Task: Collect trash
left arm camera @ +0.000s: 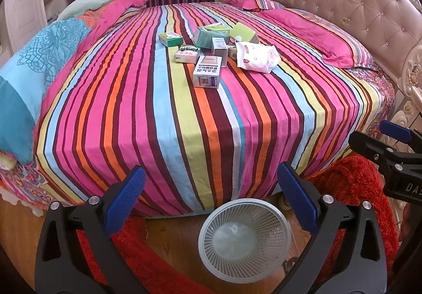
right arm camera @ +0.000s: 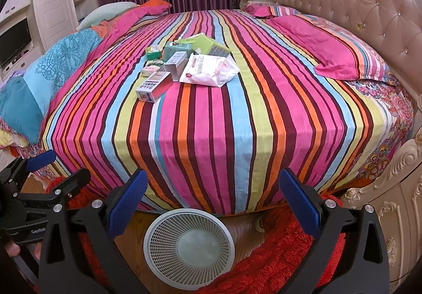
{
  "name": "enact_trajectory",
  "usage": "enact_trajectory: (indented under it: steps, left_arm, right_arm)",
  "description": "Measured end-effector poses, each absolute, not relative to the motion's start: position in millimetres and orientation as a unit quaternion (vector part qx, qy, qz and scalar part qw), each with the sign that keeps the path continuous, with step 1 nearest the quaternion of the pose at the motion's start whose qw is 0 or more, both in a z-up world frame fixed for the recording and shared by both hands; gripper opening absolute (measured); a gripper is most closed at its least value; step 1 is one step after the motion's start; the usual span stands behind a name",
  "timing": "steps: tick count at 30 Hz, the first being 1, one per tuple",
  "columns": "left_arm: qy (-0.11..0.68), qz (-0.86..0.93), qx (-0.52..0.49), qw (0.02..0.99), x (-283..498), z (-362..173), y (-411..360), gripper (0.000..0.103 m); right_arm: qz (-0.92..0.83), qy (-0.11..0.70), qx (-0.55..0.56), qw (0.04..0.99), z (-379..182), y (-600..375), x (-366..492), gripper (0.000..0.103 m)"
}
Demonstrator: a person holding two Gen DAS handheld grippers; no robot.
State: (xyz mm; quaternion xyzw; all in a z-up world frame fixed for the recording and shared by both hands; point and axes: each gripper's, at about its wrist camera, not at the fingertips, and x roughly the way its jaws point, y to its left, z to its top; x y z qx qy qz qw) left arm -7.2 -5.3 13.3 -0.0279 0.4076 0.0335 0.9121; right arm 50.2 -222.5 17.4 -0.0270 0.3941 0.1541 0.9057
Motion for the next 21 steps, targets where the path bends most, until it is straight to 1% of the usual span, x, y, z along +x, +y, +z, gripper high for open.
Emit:
enact_trajectory:
  steps: [13, 21]
  left_arm:
    - [0.415, 0.035, -0.031, 0.908, -6.1, 6.6, -3.2, 0.097]
    - [0.431, 0.035, -0.049, 0.9, 1.1, -8.7, 7.1, 0.097]
  right_arm:
    - [0.173, 0.4, -0.035, 0.899, 13.5, -215.0, 48.6, 0.096]
    - [0.171, 0.403, -0.01, 0.899, 7.6, -223.4, 56.5, 0.096]
